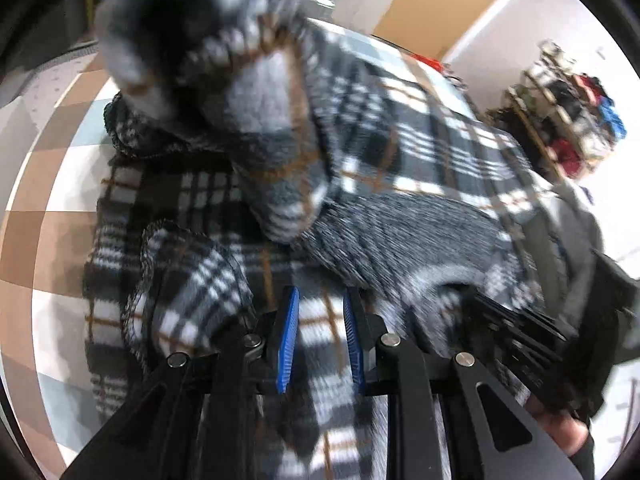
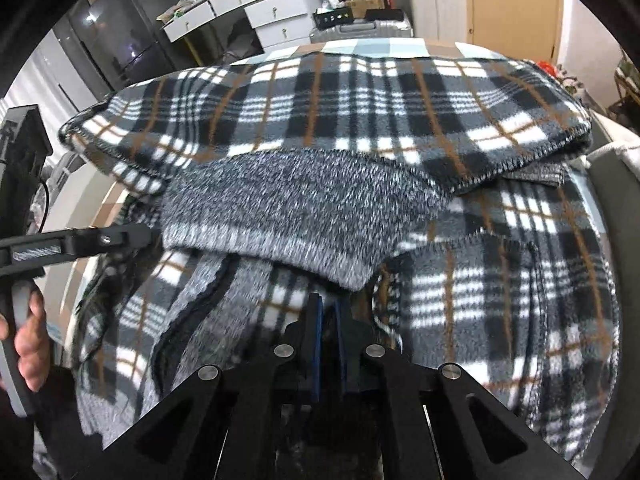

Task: Fold large clothes
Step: 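Lift the hem with both grippers and fold it toward the collar, then lay the folded hem on the cardigan and open both grippers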

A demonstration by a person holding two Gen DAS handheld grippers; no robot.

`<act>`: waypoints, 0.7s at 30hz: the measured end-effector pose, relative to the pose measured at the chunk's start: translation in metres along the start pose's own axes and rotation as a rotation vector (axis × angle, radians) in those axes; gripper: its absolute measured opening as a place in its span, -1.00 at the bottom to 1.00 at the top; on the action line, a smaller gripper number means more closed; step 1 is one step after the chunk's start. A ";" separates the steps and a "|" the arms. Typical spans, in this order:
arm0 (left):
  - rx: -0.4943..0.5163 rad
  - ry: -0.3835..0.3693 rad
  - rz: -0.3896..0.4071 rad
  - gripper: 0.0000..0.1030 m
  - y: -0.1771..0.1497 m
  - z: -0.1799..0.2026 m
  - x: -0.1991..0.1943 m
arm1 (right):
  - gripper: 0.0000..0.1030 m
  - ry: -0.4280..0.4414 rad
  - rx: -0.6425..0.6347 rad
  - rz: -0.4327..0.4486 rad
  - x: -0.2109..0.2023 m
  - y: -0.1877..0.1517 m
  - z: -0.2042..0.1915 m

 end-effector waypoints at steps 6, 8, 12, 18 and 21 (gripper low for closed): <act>0.195 -0.129 -0.022 -0.65 -0.012 0.047 -0.060 | -0.52 0.000 -0.039 -0.020 -0.031 -0.020 0.016; 0.249 -0.108 0.022 -0.37 0.002 0.059 -0.076 | -0.39 -0.003 -0.034 0.010 -0.045 -0.015 0.026; 0.233 -0.032 0.120 0.16 0.056 0.067 -0.085 | -0.07 0.007 0.029 0.067 -0.072 0.013 0.042; 0.140 0.025 0.031 0.16 0.088 0.033 -0.034 | 0.39 -0.022 0.089 0.129 -0.082 0.087 0.051; 0.039 0.032 -0.007 0.16 0.084 0.013 0.002 | 0.39 -0.064 0.073 0.101 -0.058 0.118 0.044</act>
Point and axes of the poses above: each gripper's, at about its wrist camera, not at the fingertips, and x roughly the way its jaws point, z to its right, y to its top, the point moved 5 cm from there along x, roughly the way its jaws point, and after that the axes turned 6 degrees about -y, right-handed, at the moved point
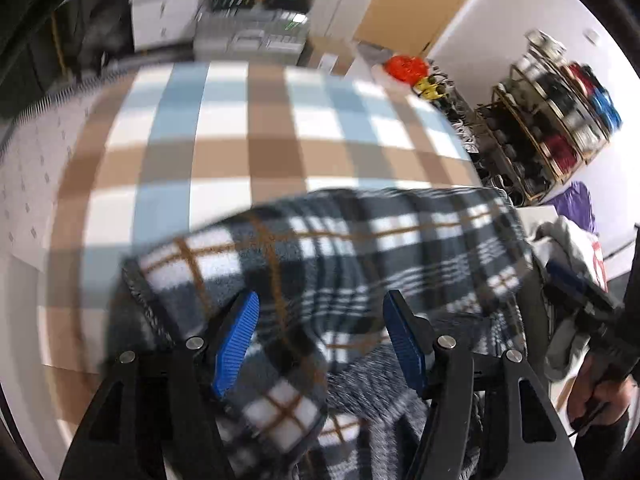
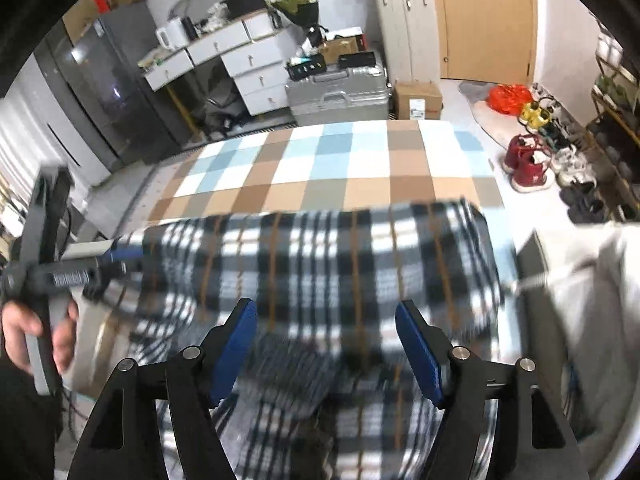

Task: Fold large clothes
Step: 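Lay the folded hem on the cardigan and open both grippers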

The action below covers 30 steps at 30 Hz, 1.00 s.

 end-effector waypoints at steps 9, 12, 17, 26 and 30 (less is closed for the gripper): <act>-0.111 -0.139 0.000 0.15 -0.037 -0.044 0.030 | 0.39 -0.166 -0.077 -0.234 0.118 0.009 0.024; -0.084 -0.156 0.007 0.15 -0.037 -0.043 0.023 | 0.51 -0.161 -0.121 -0.265 0.132 -0.012 0.030; -0.058 -0.170 -0.019 0.14 -0.030 -0.046 0.022 | 0.52 -0.172 -0.142 -0.241 0.124 -0.023 0.033; -0.006 -0.113 -0.056 0.15 -0.001 -0.054 0.030 | 0.64 -0.170 -0.147 -0.229 0.136 -0.009 0.023; -0.024 -0.153 -0.059 0.15 0.008 -0.066 0.028 | 0.66 -0.156 -0.160 -0.196 0.144 0.000 0.017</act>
Point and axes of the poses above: each gripper's, at about its wrist camera, not at the fingertips, and x roughly the way its jaws point, z to its right, y to its top, the point moved 5 cm from there along x, roughly the way its jaws point, and after that the axes turned 6 degrees about -y, right-handed, at the moved point
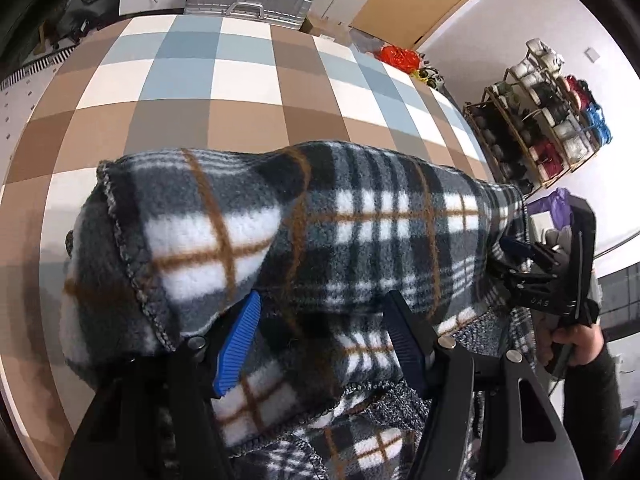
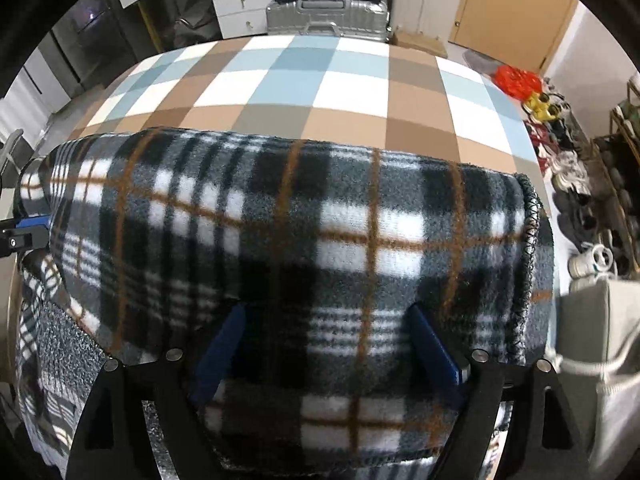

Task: Fold large clothes
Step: 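Lay the folded hem on the cardigan and open both grippers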

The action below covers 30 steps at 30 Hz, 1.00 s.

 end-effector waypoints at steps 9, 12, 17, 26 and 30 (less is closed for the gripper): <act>0.101 0.179 0.004 0.15 -0.060 0.012 -0.014 | 0.64 -0.053 -0.064 0.078 -0.014 -0.033 0.001; 0.124 0.264 0.036 0.15 -0.074 0.026 -0.031 | 0.64 -0.079 -0.040 0.039 -0.025 -0.045 -0.001; 0.129 0.246 0.137 0.16 -0.102 0.065 -0.073 | 0.64 0.062 0.093 0.089 -0.070 -0.063 0.002; 0.191 0.243 0.350 0.16 -0.152 0.141 -0.121 | 0.68 0.257 0.231 0.384 -0.177 -0.096 -0.031; 0.204 0.290 0.467 0.44 -0.158 0.155 -0.133 | 0.95 0.335 0.286 0.547 -0.218 -0.123 -0.044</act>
Point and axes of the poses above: each gripper's, at about its wrist camera, not at the fingertips, and x roughly the way its jaws point, z to its right, y to its top, the point moved 5 cm from there along x, roughly the way its jaws point, and after that the axes turned 6 degrees about -y, right-handed, at the moved point
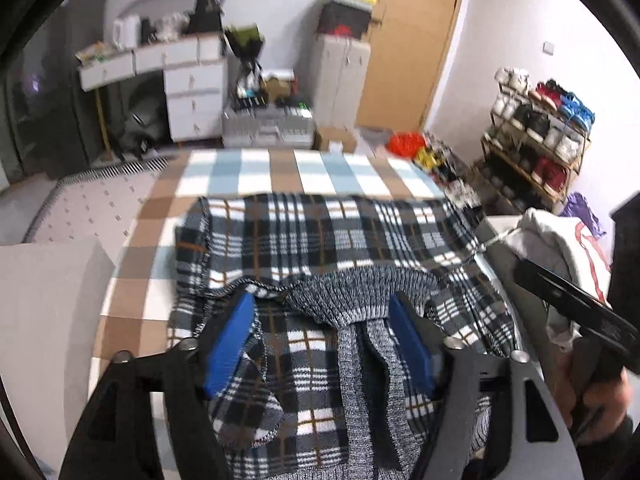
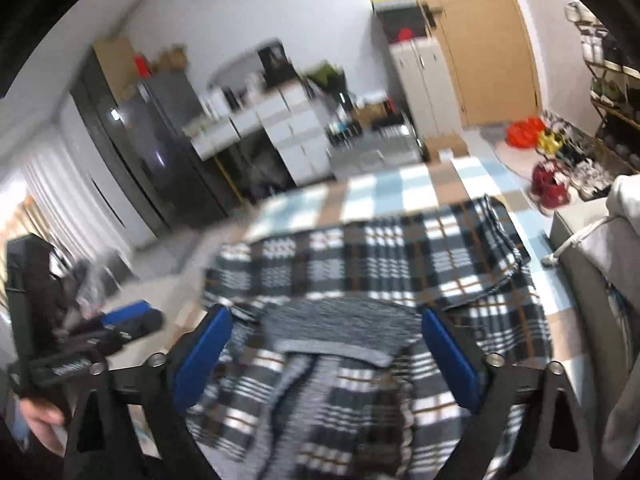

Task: Fold large clothes

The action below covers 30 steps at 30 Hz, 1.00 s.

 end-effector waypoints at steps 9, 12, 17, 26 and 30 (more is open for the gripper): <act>0.039 0.067 0.216 0.64 -0.023 0.000 0.001 | 1.00 0.079 -0.063 0.169 -0.027 -0.046 -0.019; 0.060 0.088 0.187 0.64 -0.032 -0.006 0.017 | 1.00 0.068 -0.072 0.149 -0.030 -0.053 -0.017; 0.030 0.069 0.199 0.64 -0.035 -0.011 0.016 | 1.00 0.047 -0.063 0.182 -0.034 -0.060 -0.004; 0.113 0.095 0.179 0.64 -0.032 0.000 0.023 | 1.00 0.044 -0.031 0.159 -0.025 -0.063 0.007; 0.121 0.159 0.167 0.65 -0.038 -0.006 0.026 | 1.00 0.025 -0.087 0.153 -0.027 -0.069 0.003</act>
Point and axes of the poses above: each gripper's, at about its wrist camera, not at the fingertips, and x roughly the way its jaws point, z to its right, y to its top, the point moved 5 cm from there along x, roughly the way its jaws point, and after that the axes turned 6 degrees about -y, right-handed, at the moved point
